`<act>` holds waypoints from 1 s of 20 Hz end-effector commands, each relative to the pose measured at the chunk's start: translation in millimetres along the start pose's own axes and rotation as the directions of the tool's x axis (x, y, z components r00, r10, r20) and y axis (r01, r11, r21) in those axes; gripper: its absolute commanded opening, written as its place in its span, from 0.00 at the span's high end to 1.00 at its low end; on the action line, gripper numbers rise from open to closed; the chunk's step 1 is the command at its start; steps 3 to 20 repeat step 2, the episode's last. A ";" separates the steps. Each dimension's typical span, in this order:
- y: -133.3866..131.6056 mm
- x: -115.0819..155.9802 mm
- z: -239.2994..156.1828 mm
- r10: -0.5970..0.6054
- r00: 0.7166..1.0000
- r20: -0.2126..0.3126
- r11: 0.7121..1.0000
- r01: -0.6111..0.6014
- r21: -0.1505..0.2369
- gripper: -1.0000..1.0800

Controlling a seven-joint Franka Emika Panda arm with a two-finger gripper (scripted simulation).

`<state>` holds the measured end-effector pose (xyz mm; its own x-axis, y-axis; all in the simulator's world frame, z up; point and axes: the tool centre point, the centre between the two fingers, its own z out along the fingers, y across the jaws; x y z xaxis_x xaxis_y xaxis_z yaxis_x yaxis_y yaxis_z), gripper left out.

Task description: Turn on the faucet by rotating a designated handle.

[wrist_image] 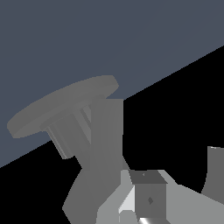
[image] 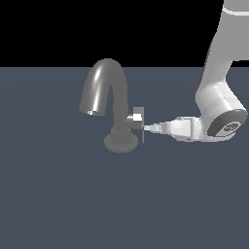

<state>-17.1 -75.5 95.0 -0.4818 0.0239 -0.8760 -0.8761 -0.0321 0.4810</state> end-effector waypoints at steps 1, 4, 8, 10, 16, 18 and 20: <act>-29.8 47.6 5.8 0.056 0.998 -0.011 0.997 -0.055 0.050 1.00; -29.8 47.6 5.8 0.056 0.998 -0.011 0.997 -0.055 0.050 1.00; -29.8 47.6 5.8 0.056 0.998 -0.011 0.997 -0.055 0.050 1.00; -29.8 47.6 5.8 0.056 0.998 -0.011 0.997 -0.055 0.050 1.00; -29.8 47.6 5.8 0.056 0.998 -0.011 0.997 -0.055 0.050 1.00; -29.8 47.6 5.8 0.056 0.998 -0.011 0.997 -0.055 0.050 1.00; -29.8 47.6 5.8 0.056 0.998 -0.011 0.997 -0.055 0.050 1.00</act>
